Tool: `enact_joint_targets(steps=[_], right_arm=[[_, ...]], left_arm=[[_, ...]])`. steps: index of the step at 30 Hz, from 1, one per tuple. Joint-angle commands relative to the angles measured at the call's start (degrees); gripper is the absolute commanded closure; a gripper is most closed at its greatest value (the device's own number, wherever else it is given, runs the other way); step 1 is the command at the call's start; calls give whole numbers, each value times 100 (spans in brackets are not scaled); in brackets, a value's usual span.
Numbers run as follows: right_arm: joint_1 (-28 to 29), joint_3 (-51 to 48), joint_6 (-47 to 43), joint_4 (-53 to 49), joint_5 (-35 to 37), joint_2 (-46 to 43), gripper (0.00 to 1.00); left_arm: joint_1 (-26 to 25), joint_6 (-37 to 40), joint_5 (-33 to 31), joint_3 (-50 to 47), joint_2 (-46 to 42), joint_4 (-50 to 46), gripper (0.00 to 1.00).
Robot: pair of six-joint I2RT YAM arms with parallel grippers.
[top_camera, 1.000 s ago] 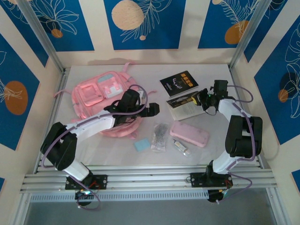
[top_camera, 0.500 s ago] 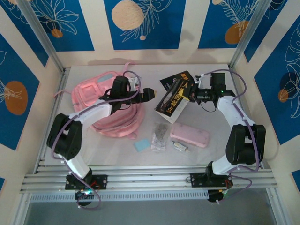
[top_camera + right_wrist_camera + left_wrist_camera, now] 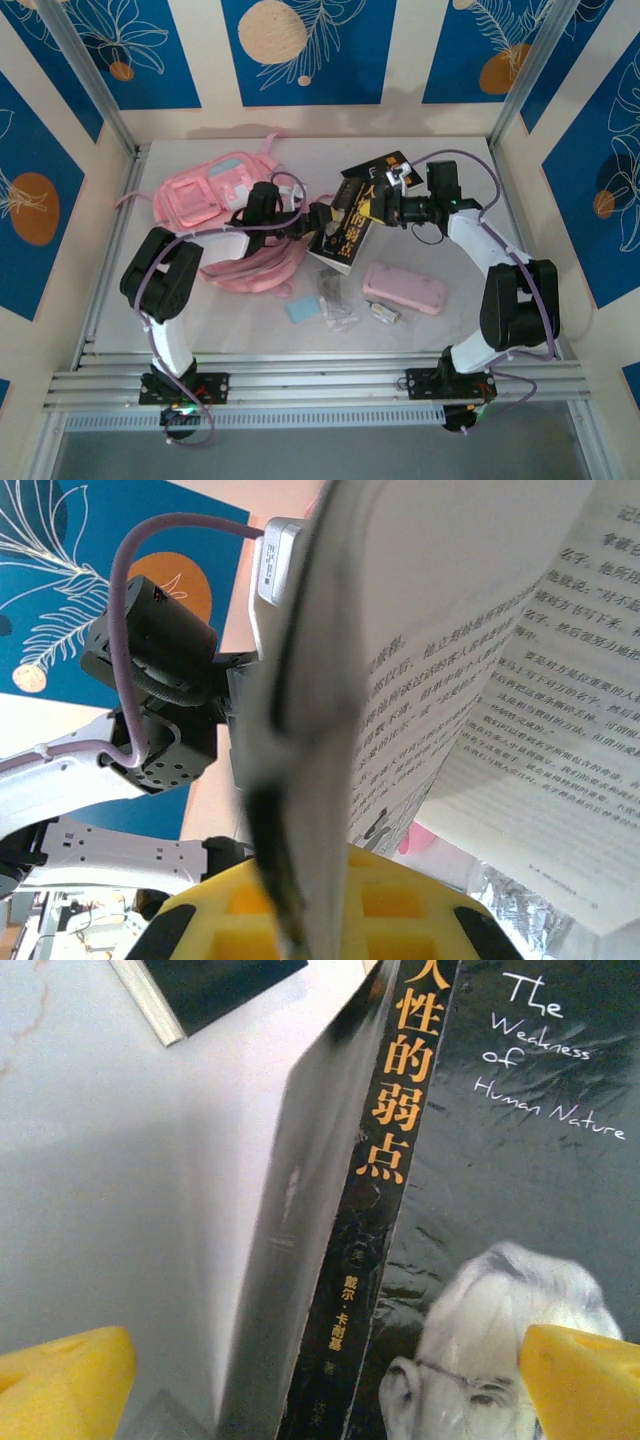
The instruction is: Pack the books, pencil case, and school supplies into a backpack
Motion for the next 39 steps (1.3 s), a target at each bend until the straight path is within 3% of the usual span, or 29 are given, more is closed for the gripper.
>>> enact_joint_targets(steps=[1, 5, 9, 19, 23, 27, 31, 36, 39], right_arm=[[-32, -278, -165, 419, -449, 234, 100], [-94, -523, -137, 588, -377, 587, 100], [-126, -578, -292, 419, -148, 799, 100], [-283, -433, -710, -846, 1026, 963, 99], [-288, -500, -709, -1025, 1265, 892, 93], [-222, -445, -635, -934, 1297, 1013, 85], [-1, -274, -599, -913, 1379, 1210, 79], [255, -42, -622, -977, 1620, 1392, 78], [258, -7, -577, -950, 1655, 1415, 78]], left_arm=[[-101, -672, 382, -208, 251, 1357, 7], [-154, -1206, 576, -239, 489, 2193, 23], [-154, -1353, 649, -223, 556, 2420, 36], [-162, -364, 372, -103, 227, 746, 39], [-214, 206, 140, 60, 127, -151, 38], [-296, 328, 116, 199, 235, -397, 39], [-398, 323, 173, 337, 353, -438, 48], [-454, 404, 212, 444, 391, -624, 61], [-460, 470, 246, 462, 357, -760, 63]])
